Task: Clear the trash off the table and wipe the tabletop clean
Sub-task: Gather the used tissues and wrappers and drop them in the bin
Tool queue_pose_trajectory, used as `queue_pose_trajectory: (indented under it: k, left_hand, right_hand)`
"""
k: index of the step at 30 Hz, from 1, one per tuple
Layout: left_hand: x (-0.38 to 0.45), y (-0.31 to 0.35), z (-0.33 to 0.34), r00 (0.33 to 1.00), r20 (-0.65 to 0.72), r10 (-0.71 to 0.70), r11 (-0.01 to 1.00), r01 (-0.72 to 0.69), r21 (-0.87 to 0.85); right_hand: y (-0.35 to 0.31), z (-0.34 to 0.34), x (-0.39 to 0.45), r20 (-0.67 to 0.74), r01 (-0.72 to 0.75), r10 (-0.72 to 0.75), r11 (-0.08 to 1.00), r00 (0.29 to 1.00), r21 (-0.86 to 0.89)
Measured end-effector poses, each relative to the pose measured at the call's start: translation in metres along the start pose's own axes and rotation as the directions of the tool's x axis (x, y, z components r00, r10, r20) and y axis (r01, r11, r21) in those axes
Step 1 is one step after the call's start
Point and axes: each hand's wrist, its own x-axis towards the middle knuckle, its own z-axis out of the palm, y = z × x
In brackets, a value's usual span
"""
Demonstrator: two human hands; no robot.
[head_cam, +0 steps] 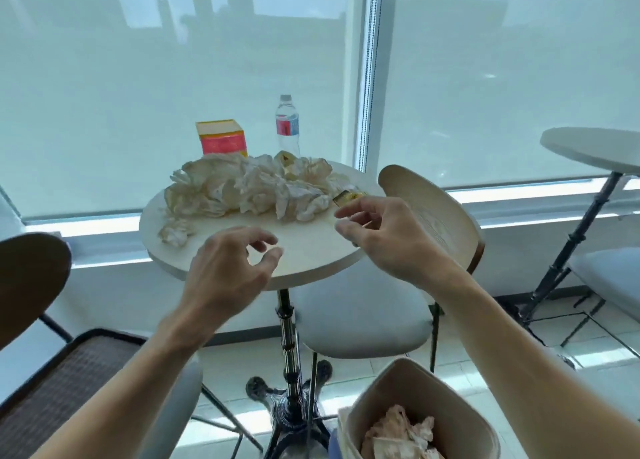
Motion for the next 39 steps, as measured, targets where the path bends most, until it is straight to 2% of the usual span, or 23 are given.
queue_pose_trajectory:
  k: [3, 9, 14, 18, 21, 24, 32, 39]
  left_hand:
    - [0.018, -0.027, -0.012, 0.997, -0.065, -0.052, 0.996, 0.056, 0.064]
    - [0.048, -0.085, -0.030, 0.988, -0.109, -0.114, 0.962, 0.137, 0.237]
    - [0.065, -0.124, -0.044, 0.973, 0.068, -0.221, 0.944, 0.196, 0.266]
    - [0.073, -0.140, -0.048, 0.961, 0.175, -0.213, 0.964, 0.179, 0.195]
    - [0.077, -0.147, -0.049, 0.962, 0.201, -0.183, 0.977, 0.155, 0.149]
    - [0.080, -0.151, -0.048, 0.976, 0.169, -0.139, 0.986, 0.121, 0.115]
    - [0.084, -0.158, -0.048, 0.998, 0.060, -0.027, 0.999, 0.026, 0.025]
    - [0.085, -0.154, -0.048, 0.999, 0.045, 0.021, 0.997, -0.018, -0.070]
  right_hand:
    - [-0.018, 0.013, 0.024, 0.000, 0.054, -0.054, 0.998, 0.999, -0.014]
    - [-0.043, 0.041, 0.064, 0.027, 0.126, -0.125, 0.989, 0.992, -0.078]
    - [-0.048, 0.068, 0.095, 0.051, 0.105, -0.099, 0.985, 0.994, -0.139]
    - [-0.043, 0.089, 0.118, 0.103, 0.061, -0.037, 0.970, 0.994, -0.235]
    - [-0.038, 0.108, 0.133, 0.110, 0.041, -0.005, 0.944, 0.994, -0.328]
    - [-0.036, 0.126, 0.145, 0.098, 0.043, -0.002, 0.904, 0.995, -0.426]
    - [-0.041, 0.146, 0.166, -0.036, -0.048, 0.034, 0.848, 0.999, -0.527]
    - [-0.050, 0.139, 0.174, -0.236, -0.012, -0.086, 0.922, 0.968, -0.387]
